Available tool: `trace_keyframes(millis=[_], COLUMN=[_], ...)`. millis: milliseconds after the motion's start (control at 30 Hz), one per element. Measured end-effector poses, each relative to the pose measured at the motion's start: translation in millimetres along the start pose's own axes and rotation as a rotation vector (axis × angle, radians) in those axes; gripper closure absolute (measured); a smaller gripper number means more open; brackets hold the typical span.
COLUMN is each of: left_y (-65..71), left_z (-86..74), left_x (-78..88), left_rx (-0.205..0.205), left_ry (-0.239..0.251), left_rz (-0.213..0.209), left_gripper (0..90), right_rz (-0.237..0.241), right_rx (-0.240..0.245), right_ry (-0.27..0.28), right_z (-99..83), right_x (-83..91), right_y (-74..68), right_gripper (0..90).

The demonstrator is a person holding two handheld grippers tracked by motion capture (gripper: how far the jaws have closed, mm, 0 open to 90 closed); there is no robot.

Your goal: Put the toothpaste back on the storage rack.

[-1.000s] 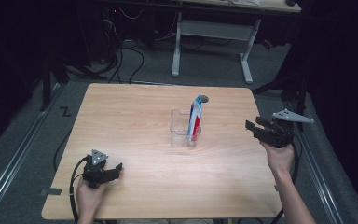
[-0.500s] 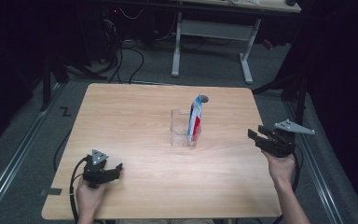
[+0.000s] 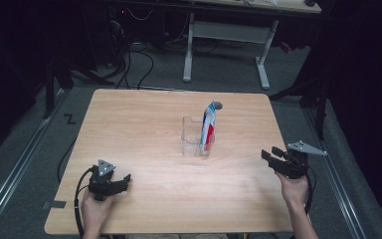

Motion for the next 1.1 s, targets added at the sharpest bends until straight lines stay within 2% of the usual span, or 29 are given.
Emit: trace_keyframes(millis=[167,533,567,733,833,1100], left_y=[0.0,0.0,0.0,0.0,0.0,0.0], left_z=[0.0,0.0,0.0,0.0,0.0,0.0], left_x=[0.0,0.0,0.0,0.0,0.0,0.0], left_rx=[0.000,0.000,0.000,0.000,0.000,0.001], left_ry=[0.000,0.000,0.000,0.000,0.000,0.000], left_rz=[0.000,0.000,0.000,0.000,0.000,-0.001], left_gripper=[24.7,24.7,24.7,24.7,24.7,24.7], right_rz=[0.000,-0.020,-0.025,-0.032,-0.036,-0.052], right_rx=[-0.010,-0.002,0.017,0.033,0.017,0.019], right_ry=[-0.003,-0.050,-0.056,-0.079,-0.081,-0.100], right_z=[-4.8,-19.9,-22.1,-30.1,-34.7,-42.3], right_x=[-1.0,-13.7,-17.1,-25.2,-28.5,-37.5], right_y=[0.4,-0.4,-1.5,-4.0,-3.6,-2.0], right_gripper=[48.1,48.1,48.1,48.0,48.0,48.0])
Point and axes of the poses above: each handheld gripper's, and its own axes: x roughly backward along the jaws, z roughly out of its top, y roughly to its right, the point moved 6 cm from there along -x, roughly forward along the jaws, and after that the axes turned 2 degrees about z, right-handed, at the moved point
